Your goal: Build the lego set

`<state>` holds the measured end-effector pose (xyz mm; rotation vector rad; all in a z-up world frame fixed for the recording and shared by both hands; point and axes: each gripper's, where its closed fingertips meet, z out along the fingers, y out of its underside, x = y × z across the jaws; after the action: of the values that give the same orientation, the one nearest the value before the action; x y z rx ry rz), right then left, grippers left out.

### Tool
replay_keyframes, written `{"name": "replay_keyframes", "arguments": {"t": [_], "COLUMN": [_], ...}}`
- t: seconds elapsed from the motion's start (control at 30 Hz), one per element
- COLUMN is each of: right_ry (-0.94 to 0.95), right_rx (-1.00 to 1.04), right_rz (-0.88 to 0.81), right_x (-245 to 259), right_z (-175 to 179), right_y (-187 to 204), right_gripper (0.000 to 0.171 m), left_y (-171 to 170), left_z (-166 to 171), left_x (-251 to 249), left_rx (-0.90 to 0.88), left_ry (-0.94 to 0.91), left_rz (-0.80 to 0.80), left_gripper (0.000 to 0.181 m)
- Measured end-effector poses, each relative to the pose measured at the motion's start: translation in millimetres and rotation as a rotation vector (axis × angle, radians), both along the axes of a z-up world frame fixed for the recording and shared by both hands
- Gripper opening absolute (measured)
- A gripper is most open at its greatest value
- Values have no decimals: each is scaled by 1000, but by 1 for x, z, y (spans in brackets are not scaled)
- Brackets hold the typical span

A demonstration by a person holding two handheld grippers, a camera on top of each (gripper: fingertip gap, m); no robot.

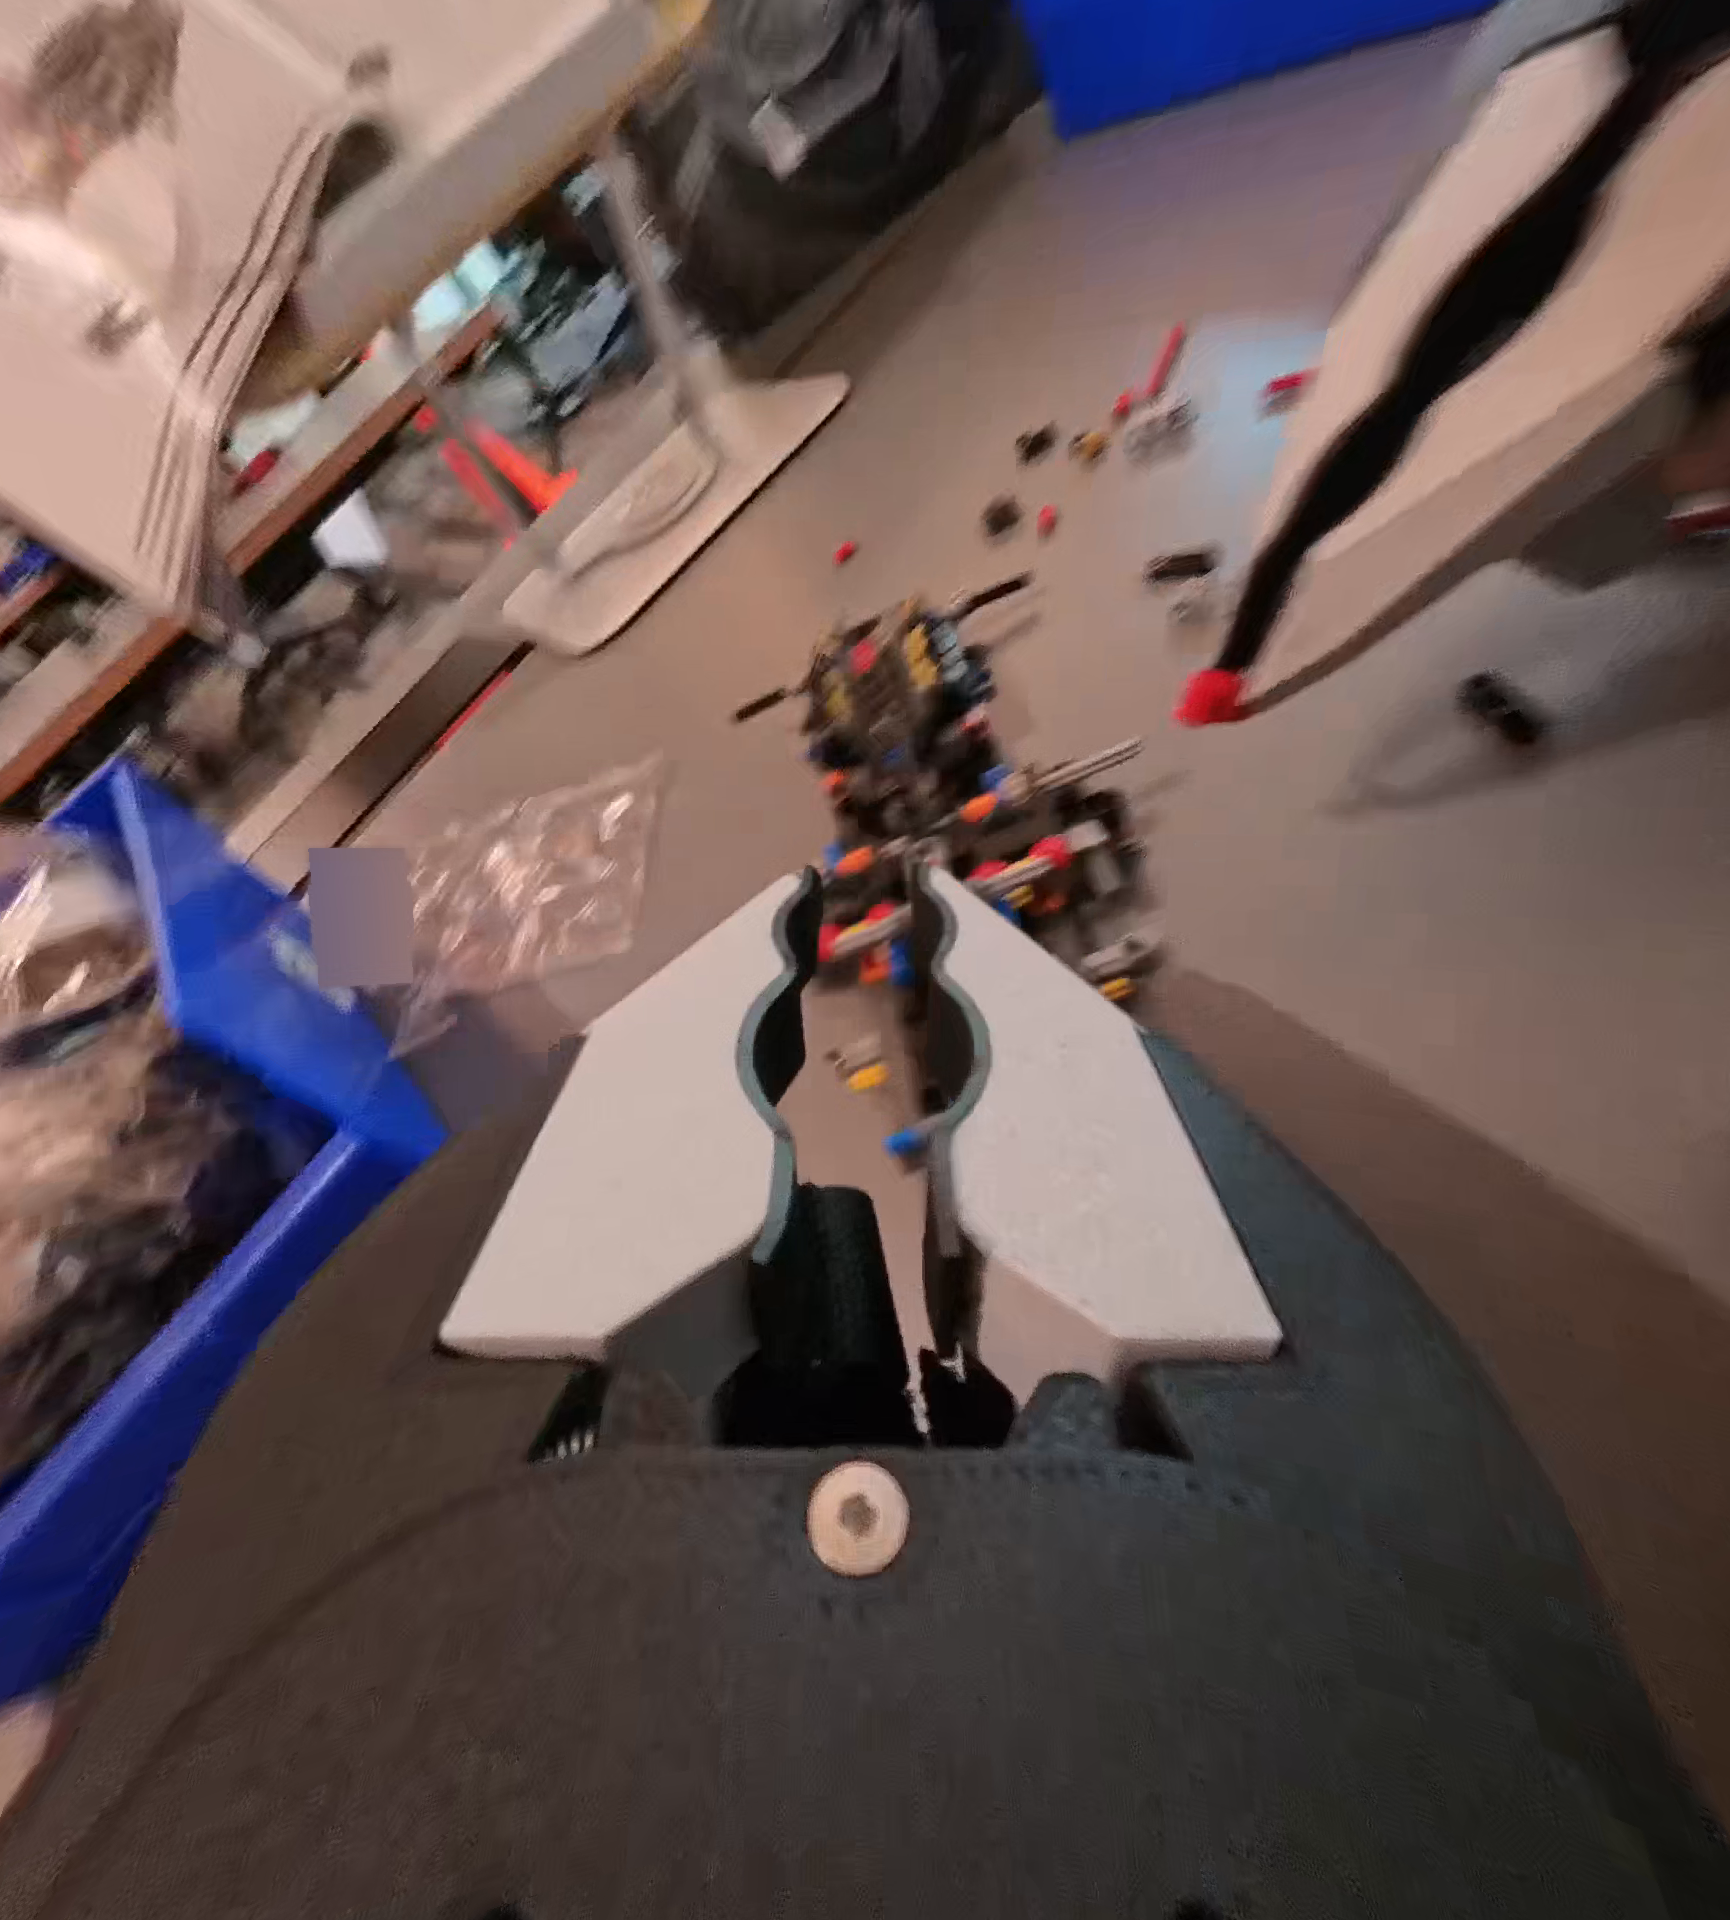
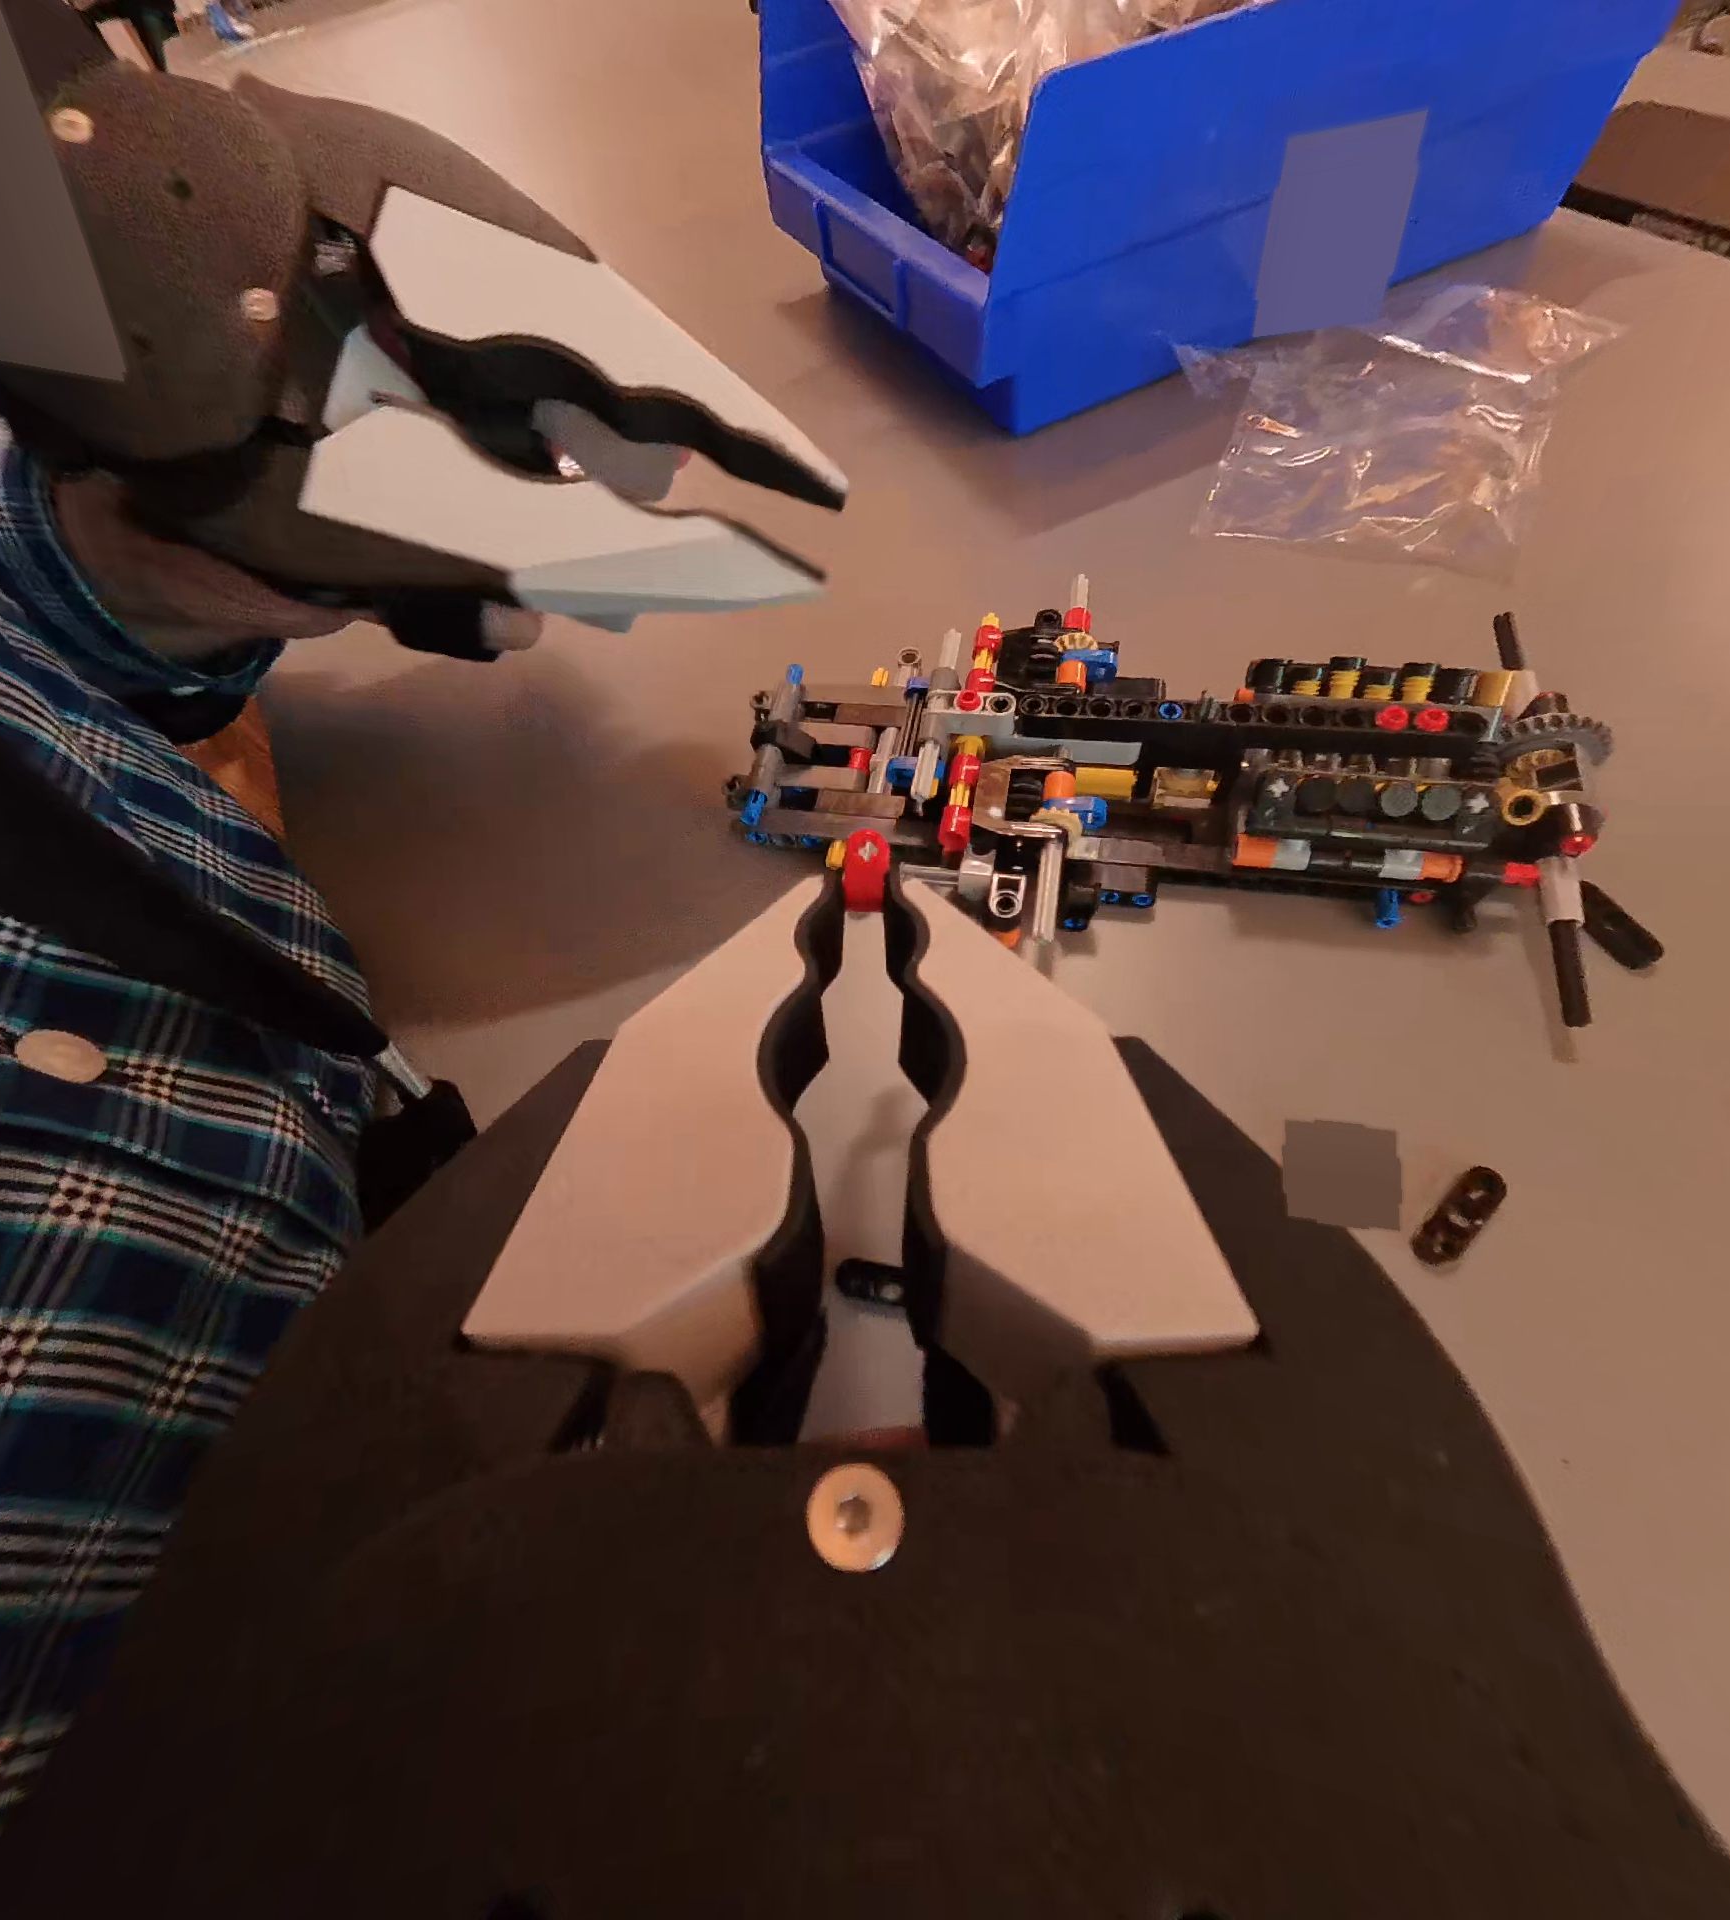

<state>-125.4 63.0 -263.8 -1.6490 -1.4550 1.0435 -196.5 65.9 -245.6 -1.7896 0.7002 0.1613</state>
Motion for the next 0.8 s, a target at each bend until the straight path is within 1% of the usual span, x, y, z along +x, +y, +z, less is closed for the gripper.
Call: {"name": "replay_keyframes", "arguments": {"t": [0.03, 0.07, 0.13, 0.27, 0.47, 0.63, 0.77, 0.8], "right_ry": [-3, -10, -41, -121, -171, -162, -149, -150], "right_rx": [20, 51, 139, 349, 620, 748, 785, 784], "right_rz": [10, 23, 43, 99, 147, 192, 190, 178], "right_x": [1, 3, 5, 10, 13, 15, 16, 15], "right_z": [1, 2, 5, 6, 16, 22, 23, 23], "right_y": [0, -1, -3, -9, -14, -22, -22, -21], "right_gripper": [5, 5, 5, 4, 5, 4, 4, 4], "left_y": [-4, -7, -10, -12, -18, -23, -22, -21], "left_z": [4, 6, 5, 8, 5, 5, 6, 6], "left_x": [15, 24, 42, 63, 84, 94, 93, 92], "left_rx": [10, 10, -48, -179, -385, -459, -459, -437], "left_ry": [-8, -16, -100, -305, -539, -668, -754, -749], "left_rz": [-64, -87, -137, -187, -249, -261, -252, -242], "left_gripper": [15, 15, 14, 15, 19, 9, 8, 8]}}
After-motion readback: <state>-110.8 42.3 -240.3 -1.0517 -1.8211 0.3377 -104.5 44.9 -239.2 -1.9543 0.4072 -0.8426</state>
